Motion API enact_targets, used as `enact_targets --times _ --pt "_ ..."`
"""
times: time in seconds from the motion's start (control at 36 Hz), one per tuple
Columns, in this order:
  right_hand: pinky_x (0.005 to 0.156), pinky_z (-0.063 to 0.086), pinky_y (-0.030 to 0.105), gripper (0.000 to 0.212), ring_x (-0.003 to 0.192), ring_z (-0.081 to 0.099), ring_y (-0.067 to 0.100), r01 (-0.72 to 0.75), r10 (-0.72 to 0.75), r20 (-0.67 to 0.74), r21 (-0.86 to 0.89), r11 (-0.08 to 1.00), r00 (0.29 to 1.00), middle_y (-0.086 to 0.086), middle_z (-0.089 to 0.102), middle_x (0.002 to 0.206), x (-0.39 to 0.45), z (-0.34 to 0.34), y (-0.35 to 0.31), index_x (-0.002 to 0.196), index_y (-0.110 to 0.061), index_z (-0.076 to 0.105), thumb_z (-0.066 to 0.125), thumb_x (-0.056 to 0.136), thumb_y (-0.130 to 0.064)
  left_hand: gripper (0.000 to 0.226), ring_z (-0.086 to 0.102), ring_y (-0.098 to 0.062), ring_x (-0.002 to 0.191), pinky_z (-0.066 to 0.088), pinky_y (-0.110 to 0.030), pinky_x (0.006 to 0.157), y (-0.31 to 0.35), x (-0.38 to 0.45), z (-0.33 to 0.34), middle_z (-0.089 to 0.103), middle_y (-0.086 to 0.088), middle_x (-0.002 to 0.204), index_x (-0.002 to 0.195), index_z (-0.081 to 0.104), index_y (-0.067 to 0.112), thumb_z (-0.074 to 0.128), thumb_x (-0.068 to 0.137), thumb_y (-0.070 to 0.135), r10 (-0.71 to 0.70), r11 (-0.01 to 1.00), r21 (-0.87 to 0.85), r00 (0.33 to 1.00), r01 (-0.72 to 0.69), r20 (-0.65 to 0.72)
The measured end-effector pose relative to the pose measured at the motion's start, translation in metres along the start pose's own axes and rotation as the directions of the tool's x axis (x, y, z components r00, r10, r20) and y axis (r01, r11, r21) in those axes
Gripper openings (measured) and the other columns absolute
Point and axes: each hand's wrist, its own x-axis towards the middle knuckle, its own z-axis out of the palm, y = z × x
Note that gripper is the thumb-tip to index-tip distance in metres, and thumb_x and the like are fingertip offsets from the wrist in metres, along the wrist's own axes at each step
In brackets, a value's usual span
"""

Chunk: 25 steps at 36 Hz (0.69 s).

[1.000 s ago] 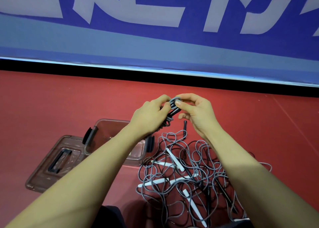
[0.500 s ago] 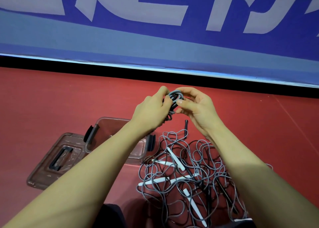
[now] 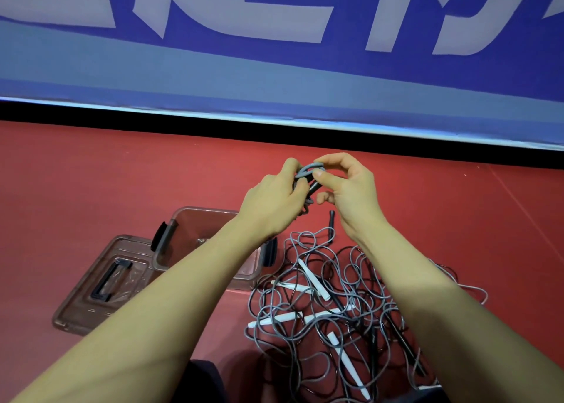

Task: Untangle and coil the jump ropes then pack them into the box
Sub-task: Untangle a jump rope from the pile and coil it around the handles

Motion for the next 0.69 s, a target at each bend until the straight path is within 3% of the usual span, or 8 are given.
enact_targets --times 0.22,0.36,0.47,0.53,0.61,0.69 --pt "0.05 0.052 0.023 0.022 0.07 0.059 0.017 0.049 -0.049 -0.006 -0.067 0.997 0.999 0.004 0.061 0.081 -0.002 0.0 -0.003 0.082 -0.01 0.061 0.055 0.086 0.012 0.029 0.059 -0.029 0.085 0.044 -0.037 0.071 -0.005 0.003 0.003 0.066 -0.001 0.084 0.101 0.05 0.024 0.025 0.1 0.039 0.017 0.999 0.028 0.998 -0.016 -0.054" --pt "0.057 0.051 0.024 0.022 0.066 0.057 0.007 0.103 -0.115 -0.042 -0.209 0.972 0.993 0.001 0.062 0.078 -0.001 0.001 -0.002 0.077 -0.013 0.06 0.057 0.085 0.007 0.032 0.066 -0.011 0.083 0.051 -0.033 0.081 -0.005 0.004 0.003 0.071 0.011 0.076 0.118 0.053 0.047 0.03 0.096 0.044 0.009 1.0 0.003 0.993 -0.009 -0.117" --pt "0.068 0.046 0.026 0.018 0.07 0.056 0.01 0.128 -0.152 -0.076 -0.257 0.958 0.986 0.0 0.063 0.075 -0.001 0.001 -0.004 0.071 -0.013 0.06 0.059 0.087 -0.003 0.036 0.068 -0.014 0.085 0.052 -0.036 0.082 -0.01 0.007 0.005 0.071 0.013 0.078 0.12 0.049 0.056 0.03 0.09 0.055 0.009 1.0 -0.027 0.987 -0.014 -0.158" --pt "0.069 0.045 0.03 0.021 0.07 0.055 0.013 0.112 -0.14 -0.093 -0.254 0.961 0.986 0.001 0.061 0.071 0.0 0.0 -0.003 0.069 -0.011 0.06 0.058 0.09 -0.01 0.037 0.067 -0.017 0.092 0.051 -0.035 0.082 -0.011 0.008 0.006 0.072 0.01 0.086 0.126 0.046 0.055 0.031 0.092 0.055 0.033 0.999 0.039 0.984 -0.026 -0.178" --pt "0.069 0.046 0.033 0.021 0.07 0.056 0.014 0.084 -0.137 -0.149 -0.312 0.946 0.979 0.002 0.062 0.07 0.003 -0.002 -0.001 0.07 -0.012 0.062 0.061 0.091 -0.018 0.042 0.062 -0.025 0.101 0.048 -0.033 0.076 -0.011 0.01 0.011 0.07 0.003 0.1 0.138 0.036 0.049 0.031 0.097 0.051 0.154 0.956 0.282 0.962 -0.088 -0.224" --pt "0.068 0.047 0.031 0.006 0.068 0.058 0.013 -0.054 0.008 -0.16 -0.283 0.958 0.987 0.006 0.066 0.083 0.007 -0.004 -0.003 0.089 -0.011 0.064 0.064 0.088 -0.018 0.051 0.066 -0.03 0.081 0.043 -0.032 0.058 -0.015 0.01 0.012 0.069 0.0 0.092 0.139 0.043 0.036 0.025 0.095 0.052 0.316 0.871 0.467 0.904 -0.156 -0.287"
